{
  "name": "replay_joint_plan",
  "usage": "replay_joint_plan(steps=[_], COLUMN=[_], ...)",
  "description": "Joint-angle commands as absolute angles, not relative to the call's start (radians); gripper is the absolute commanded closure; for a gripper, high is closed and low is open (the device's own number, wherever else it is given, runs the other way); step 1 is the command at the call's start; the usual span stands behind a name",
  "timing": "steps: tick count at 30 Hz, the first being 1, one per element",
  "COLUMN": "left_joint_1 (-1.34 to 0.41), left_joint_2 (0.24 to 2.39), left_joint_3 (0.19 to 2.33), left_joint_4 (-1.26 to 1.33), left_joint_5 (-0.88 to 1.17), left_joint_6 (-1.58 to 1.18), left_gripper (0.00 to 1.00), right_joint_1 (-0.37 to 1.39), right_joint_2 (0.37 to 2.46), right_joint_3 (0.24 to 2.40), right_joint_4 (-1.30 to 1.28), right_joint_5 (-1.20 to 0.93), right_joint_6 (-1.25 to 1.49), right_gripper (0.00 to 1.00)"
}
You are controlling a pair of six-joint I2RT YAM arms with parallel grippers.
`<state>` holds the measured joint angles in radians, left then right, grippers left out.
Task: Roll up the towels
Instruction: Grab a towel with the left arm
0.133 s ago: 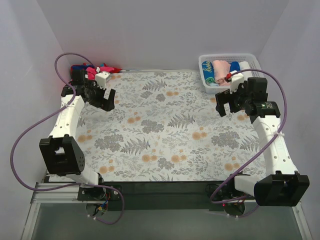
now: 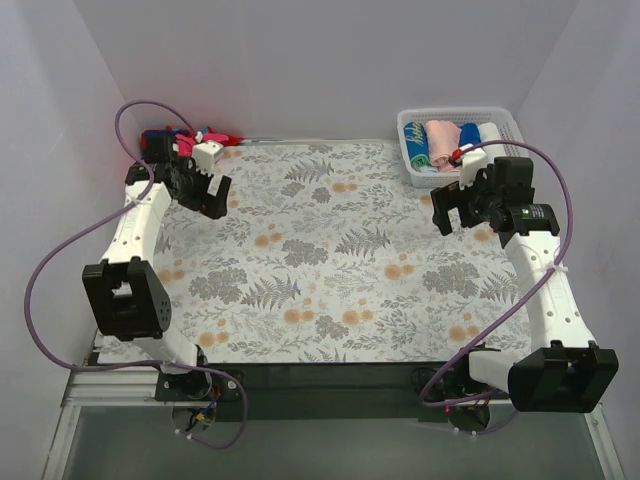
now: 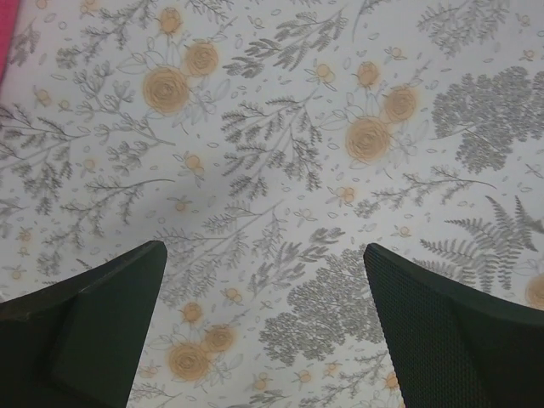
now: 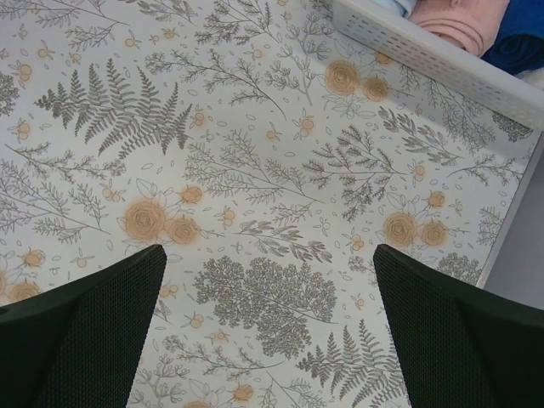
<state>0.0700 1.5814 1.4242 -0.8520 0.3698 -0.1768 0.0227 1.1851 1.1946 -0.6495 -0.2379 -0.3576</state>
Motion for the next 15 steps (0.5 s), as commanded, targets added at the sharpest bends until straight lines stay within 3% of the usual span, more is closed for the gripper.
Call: replay_joint_plan(steps=[1,4,8,15], left_joint_1=[0.075,0.081,0.095,0.179], left_joint_2=[1.692,1.814,2.002,2.293], left_joint_3=[1.549,1.673,1.874,2.203], left_joint_4=[-0.857,-0.851,-0.879,-0.868], left_joint_5=[0.301,0.235,0.19,0.247], left_joint_6=[-0.112,-0.098,-0.081,-0.147], left_gripper=[0.02,0.02,0.11,0.21], right_joint_1=[0.023,0.023,0.023,0.023], right_joint_2=[1.177,1.184,1.193,1.206], right_joint_3=[1.195,1.204,1.213,1.238], right_joint_4=[-0.646,-0.67,-0.701,-0.741], right_joint_5=[-0.215,-0.207,-0.17,-0.103], right_joint_6=[-0.38,-0.4,-0.425,-0.459], right_gripper=[0.02,0.02,0.02,0.02])
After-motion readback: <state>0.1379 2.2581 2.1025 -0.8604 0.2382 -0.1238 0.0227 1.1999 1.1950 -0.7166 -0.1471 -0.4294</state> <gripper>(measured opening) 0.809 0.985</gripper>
